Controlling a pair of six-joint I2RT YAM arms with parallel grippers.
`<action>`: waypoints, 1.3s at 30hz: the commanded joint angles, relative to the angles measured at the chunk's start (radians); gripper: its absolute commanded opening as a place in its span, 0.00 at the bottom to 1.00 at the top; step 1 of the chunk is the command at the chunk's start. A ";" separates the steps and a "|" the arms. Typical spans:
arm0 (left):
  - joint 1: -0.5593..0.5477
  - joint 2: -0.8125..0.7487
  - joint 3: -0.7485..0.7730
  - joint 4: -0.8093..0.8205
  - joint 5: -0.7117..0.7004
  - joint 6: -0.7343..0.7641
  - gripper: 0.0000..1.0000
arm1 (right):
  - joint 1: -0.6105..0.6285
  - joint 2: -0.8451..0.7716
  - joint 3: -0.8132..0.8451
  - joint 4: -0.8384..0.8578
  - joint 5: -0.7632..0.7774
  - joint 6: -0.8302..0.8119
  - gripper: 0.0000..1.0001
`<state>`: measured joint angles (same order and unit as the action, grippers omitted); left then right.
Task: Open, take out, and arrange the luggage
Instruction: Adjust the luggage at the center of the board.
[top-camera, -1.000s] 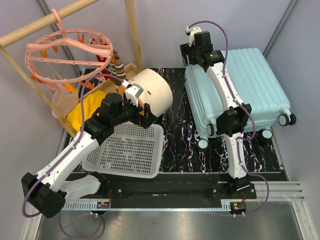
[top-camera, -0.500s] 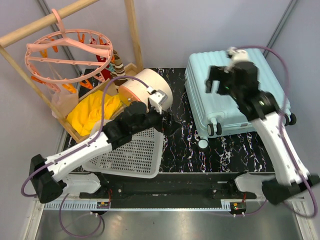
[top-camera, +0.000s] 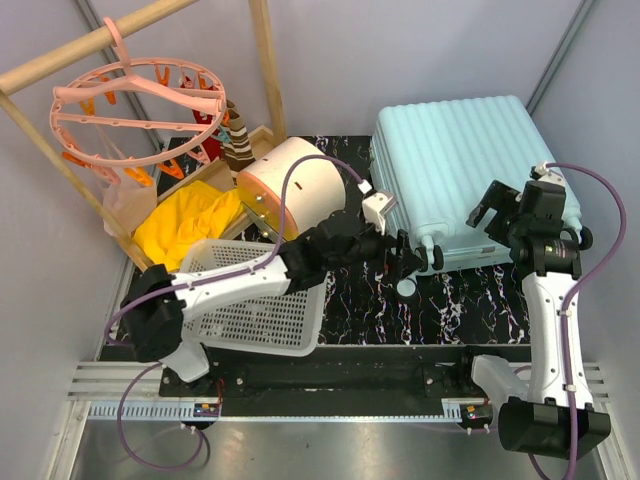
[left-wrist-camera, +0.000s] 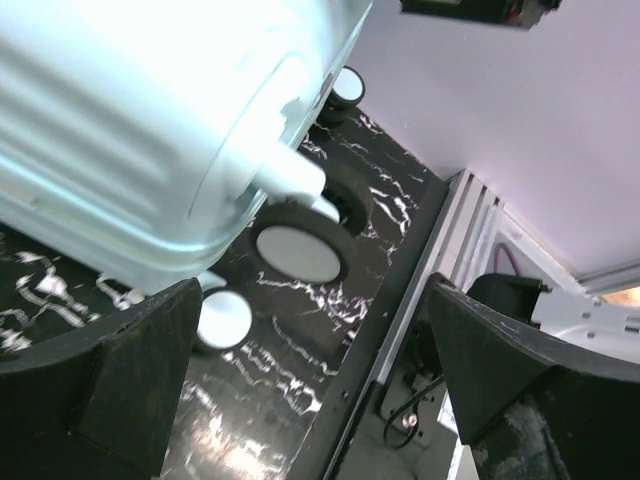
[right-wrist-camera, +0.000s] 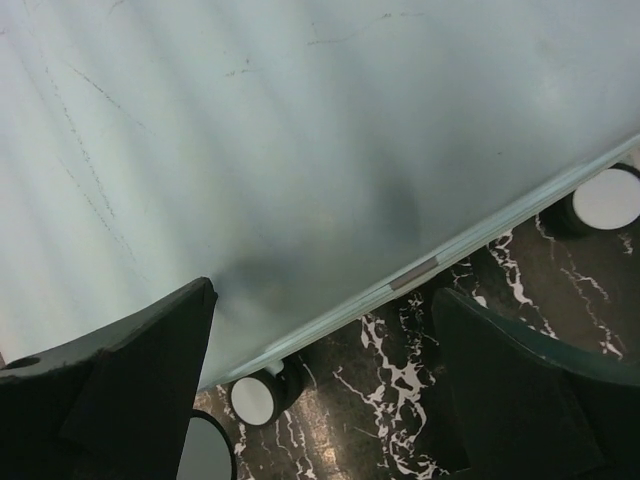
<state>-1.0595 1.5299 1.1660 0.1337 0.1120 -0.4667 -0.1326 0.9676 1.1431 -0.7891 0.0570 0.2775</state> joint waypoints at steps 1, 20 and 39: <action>-0.003 0.071 0.092 0.147 0.035 -0.061 0.99 | -0.018 -0.013 -0.055 0.144 -0.105 0.081 1.00; -0.019 0.305 0.198 0.239 0.084 -0.185 0.67 | -0.019 -0.138 -0.233 0.231 -0.036 0.161 1.00; -0.167 0.230 0.006 0.514 -0.004 0.031 0.00 | -0.019 0.062 -0.378 0.459 -0.399 0.106 0.86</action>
<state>-1.1198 1.8488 1.2064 0.4786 0.0841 -0.5079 -0.1810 0.9077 0.8661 -0.4057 -0.1043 0.4294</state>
